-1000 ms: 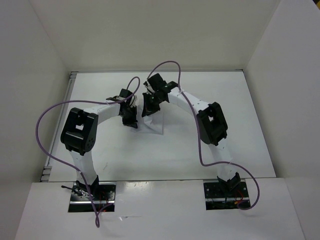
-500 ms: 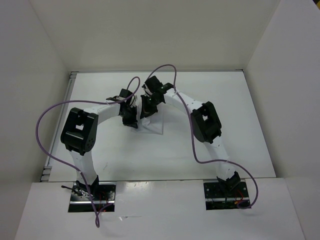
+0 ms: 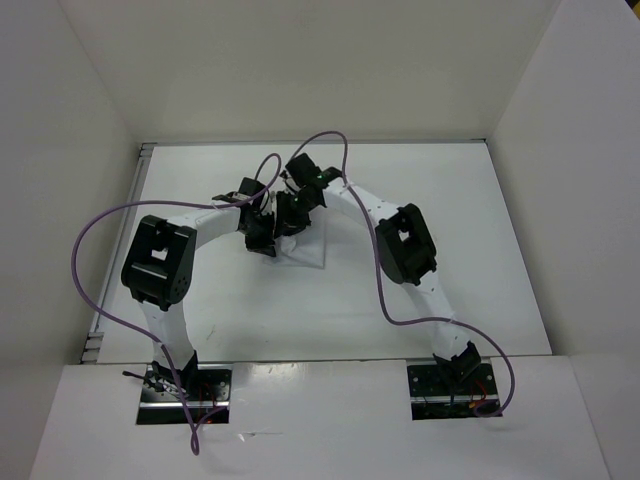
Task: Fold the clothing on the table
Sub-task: Fold the skirt
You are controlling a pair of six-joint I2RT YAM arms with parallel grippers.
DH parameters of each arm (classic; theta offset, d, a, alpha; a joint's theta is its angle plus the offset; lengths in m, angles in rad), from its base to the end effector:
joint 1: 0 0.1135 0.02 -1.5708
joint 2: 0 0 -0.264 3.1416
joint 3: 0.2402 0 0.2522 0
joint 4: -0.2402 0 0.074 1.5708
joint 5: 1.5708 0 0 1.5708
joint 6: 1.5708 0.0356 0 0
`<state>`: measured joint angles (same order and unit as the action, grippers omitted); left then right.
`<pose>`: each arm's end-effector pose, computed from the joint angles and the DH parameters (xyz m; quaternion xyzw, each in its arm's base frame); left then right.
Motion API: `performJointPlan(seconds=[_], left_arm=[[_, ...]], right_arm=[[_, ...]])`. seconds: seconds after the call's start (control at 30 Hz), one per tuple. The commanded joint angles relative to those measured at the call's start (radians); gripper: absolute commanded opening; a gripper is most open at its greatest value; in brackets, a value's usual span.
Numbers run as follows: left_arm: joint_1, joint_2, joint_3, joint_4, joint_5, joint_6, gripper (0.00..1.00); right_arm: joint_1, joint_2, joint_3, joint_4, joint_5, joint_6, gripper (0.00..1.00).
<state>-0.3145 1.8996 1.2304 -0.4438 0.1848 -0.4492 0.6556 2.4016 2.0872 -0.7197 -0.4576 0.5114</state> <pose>0.3620 -0.1246 0.1607 -0.0444 0.9690 -0.1676 0.1762 0.4031 0.3299 0.1818 -0.1276 0.9323 0.3248 0.0950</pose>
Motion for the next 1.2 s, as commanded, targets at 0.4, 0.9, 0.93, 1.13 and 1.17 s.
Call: performJointPlan(seconds=[0.4,0.9,0.93,1.13,1.17], left_arm=[[0.095,-0.237,0.234,-0.24,-0.101,0.103,0.06],[0.011,-0.067,0.21,-0.056,0.484,0.149,0.0],[0.011,-0.036,0.21,-0.047,0.463,0.149,0.0],[0.063,0.026,0.129,-0.027,0.424,0.139,0.0],[0.063,0.026,0.12,-0.027,0.409,0.139,0.0]], right_arm=[[0.018,-0.215,0.099,0.01,-0.167,-0.02,0.55],[-0.221,-0.513,-0.335,0.06,0.244,0.067,0.0],[-0.231,-0.527,-0.348,0.06,0.244,0.067,0.0],[-0.231,-0.549,-0.424,0.098,0.205,0.058,0.0],[-0.231,-0.549,-0.435,0.098,0.192,0.058,0.0]])
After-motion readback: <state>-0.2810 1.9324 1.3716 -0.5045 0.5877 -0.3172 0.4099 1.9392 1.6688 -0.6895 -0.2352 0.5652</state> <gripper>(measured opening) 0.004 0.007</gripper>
